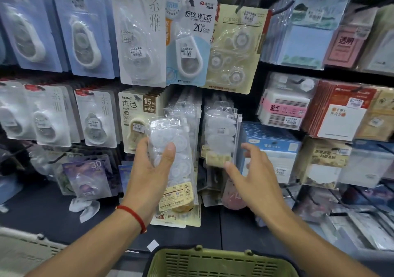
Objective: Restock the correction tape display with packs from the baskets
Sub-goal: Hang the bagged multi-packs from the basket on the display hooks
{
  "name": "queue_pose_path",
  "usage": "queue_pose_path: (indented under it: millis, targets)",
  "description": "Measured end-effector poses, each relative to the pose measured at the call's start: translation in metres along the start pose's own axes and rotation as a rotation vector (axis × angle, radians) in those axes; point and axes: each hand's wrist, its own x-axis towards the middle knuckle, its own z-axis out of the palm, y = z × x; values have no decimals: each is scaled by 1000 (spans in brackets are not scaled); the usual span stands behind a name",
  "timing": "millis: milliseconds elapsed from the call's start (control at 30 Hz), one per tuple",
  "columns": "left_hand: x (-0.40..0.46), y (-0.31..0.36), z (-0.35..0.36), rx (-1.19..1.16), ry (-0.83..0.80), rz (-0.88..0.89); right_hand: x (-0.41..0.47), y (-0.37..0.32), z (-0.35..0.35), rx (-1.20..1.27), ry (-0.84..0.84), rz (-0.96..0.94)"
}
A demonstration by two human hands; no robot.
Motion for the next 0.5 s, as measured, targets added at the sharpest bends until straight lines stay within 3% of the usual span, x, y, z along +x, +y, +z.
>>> queue_pose_path:
  millis: [100,200,500]
  targets:
    - [-1,-3,4,48,2,-6,-7,-6,10,298,-244,-25]
    - [-5,-5,9,112,9,5,-16,-9,23,341,-413,-157]
    - [1,-8,6,138,68,-64,-16,-1,21,526,-111,-43]
